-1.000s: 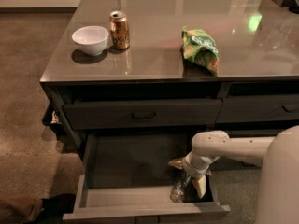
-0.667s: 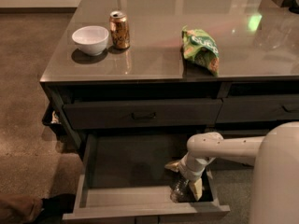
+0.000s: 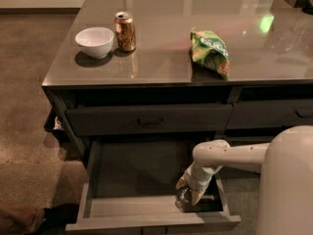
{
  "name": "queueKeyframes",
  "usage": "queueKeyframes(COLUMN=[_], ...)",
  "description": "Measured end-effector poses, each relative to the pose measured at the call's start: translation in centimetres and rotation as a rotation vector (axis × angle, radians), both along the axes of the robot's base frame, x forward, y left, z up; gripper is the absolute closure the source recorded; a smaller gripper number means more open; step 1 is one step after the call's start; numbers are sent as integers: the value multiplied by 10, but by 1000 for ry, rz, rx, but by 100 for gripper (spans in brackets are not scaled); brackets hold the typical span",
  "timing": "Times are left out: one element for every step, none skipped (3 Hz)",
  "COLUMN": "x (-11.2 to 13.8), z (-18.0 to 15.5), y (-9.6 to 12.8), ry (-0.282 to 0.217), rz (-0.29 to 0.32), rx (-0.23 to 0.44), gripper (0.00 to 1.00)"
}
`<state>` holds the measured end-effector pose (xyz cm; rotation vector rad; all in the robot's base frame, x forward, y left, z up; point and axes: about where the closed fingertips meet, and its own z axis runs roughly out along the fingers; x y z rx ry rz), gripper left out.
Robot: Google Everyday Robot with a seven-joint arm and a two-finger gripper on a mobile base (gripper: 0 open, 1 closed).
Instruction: Pick water bottle from middle drawer and place on counter
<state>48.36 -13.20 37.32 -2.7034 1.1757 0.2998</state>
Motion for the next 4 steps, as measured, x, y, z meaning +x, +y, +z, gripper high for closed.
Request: queueKeyframes(x=[0, 1, 3, 1], z=[0, 1, 21, 62], y=[5, 8, 9, 6], ry=[-7, -8, -25, -70], rz=[-5, -6, -11, -4], rx=[15, 21, 13, -29], gripper=[65, 88, 100, 100])
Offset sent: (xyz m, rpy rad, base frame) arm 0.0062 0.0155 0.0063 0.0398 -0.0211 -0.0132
